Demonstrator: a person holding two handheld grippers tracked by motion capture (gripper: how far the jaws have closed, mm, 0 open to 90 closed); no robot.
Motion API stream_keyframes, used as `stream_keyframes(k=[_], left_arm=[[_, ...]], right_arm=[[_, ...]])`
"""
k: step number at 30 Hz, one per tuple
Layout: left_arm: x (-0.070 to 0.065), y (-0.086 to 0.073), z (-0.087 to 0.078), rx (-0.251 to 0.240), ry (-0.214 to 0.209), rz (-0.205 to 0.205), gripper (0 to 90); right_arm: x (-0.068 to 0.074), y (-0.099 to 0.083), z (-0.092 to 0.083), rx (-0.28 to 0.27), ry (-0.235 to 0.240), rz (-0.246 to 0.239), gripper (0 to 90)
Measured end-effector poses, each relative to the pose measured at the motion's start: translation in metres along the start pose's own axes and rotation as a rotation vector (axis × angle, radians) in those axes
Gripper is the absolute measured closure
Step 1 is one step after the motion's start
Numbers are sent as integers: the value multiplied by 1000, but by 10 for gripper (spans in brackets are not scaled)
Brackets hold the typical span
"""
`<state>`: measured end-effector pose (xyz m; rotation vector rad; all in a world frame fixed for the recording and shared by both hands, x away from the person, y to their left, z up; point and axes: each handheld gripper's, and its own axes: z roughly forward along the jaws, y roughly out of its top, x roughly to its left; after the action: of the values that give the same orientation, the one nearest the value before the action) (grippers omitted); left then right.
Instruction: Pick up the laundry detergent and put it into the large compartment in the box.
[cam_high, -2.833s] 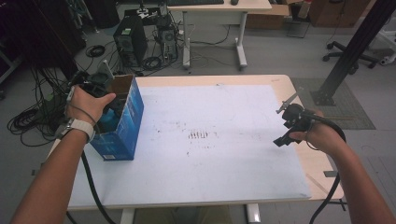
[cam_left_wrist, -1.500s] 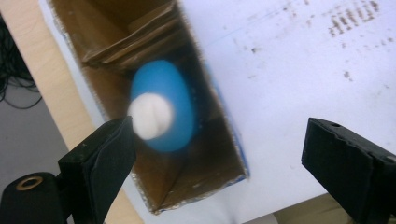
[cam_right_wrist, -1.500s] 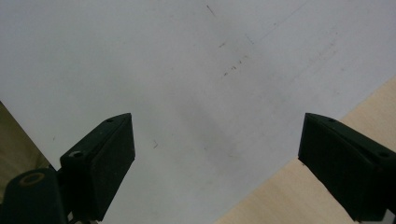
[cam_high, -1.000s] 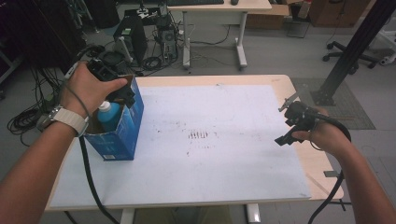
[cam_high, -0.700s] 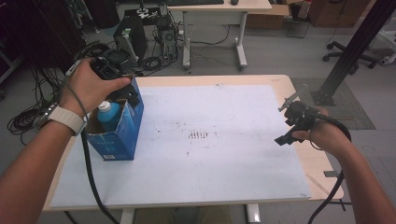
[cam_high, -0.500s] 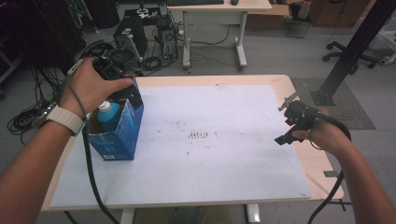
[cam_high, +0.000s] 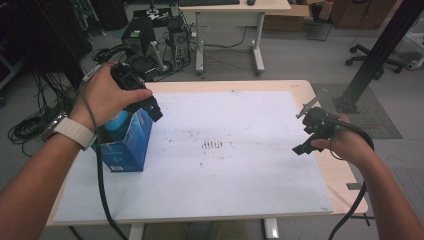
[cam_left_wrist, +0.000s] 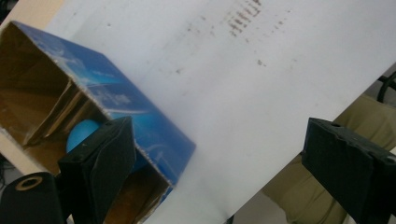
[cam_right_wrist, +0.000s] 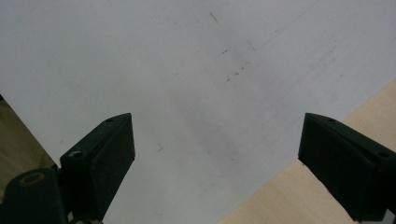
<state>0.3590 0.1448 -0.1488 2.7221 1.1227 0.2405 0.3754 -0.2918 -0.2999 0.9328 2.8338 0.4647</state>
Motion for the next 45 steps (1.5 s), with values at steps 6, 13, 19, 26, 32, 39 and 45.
stream_keyframes(k=[6, 13, 19, 26, 32, 39, 45], left_arm=[[-7, 3, 1, 0, -11, 30, 101], [-15, 6, 5, 2, -44, 72, 102], [-24, 9, 7, -14, -44, 108, 101], [-36, 13, 9, -20, -47, 136, 101], [-45, 17, 14, -19, -56, 165, 101], [-49, 20, 20, -27, -63, 177, 101], [-52, 21, 27, -34, -75, 178, 101]], right_arm=[[0, -1, -1, 1, -2, 2, 110], [0, -3, -1, 1, -2, 5, 110], [-1, -4, 0, 2, -2, 9, 110], [0, -2, 1, -1, 1, 5, 110], [0, -3, 2, -1, 2, 6, 110], [-1, -3, 2, -1, 3, 9, 110], [0, -1, 3, 2, 3, 7, 110]])
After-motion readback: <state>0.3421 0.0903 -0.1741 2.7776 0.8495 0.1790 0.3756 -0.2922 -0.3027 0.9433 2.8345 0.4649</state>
